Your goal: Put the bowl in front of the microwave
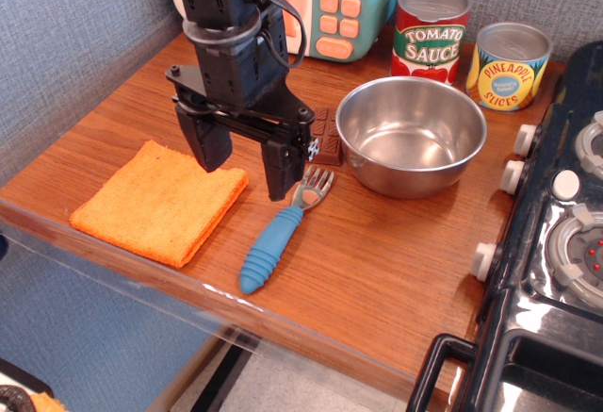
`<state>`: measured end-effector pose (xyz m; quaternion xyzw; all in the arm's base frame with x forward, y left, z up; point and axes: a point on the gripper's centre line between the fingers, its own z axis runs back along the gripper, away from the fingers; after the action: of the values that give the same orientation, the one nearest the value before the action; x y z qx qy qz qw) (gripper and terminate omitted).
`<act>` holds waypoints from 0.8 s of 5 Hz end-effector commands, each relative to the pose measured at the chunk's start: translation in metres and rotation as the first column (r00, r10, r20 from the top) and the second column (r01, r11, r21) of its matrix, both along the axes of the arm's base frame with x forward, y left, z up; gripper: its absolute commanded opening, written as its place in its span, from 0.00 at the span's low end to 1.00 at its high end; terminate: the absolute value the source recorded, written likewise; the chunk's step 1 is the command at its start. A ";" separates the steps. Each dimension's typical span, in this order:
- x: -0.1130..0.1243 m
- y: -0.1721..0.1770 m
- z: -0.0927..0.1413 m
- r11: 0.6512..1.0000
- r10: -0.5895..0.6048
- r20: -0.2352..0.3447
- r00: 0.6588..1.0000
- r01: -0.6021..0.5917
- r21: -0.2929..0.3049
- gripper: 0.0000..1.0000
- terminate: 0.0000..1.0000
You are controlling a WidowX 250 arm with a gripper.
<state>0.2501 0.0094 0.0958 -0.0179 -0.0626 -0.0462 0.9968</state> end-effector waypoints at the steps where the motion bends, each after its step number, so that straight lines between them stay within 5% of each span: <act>1: 0.000 0.000 0.000 1.000 0.000 0.000 1.000 0.000 0.000 1.00 0.00; 2: 0.019 -0.010 -0.001 0.998 0.066 0.008 0.998 -0.066 -0.003 1.00 0.00; 4: 0.098 0.005 0.011 0.951 0.310 0.033 0.950 -0.309 -0.034 1.00 0.00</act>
<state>0.3449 0.0098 0.0910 -0.0180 -0.0549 0.1118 0.9921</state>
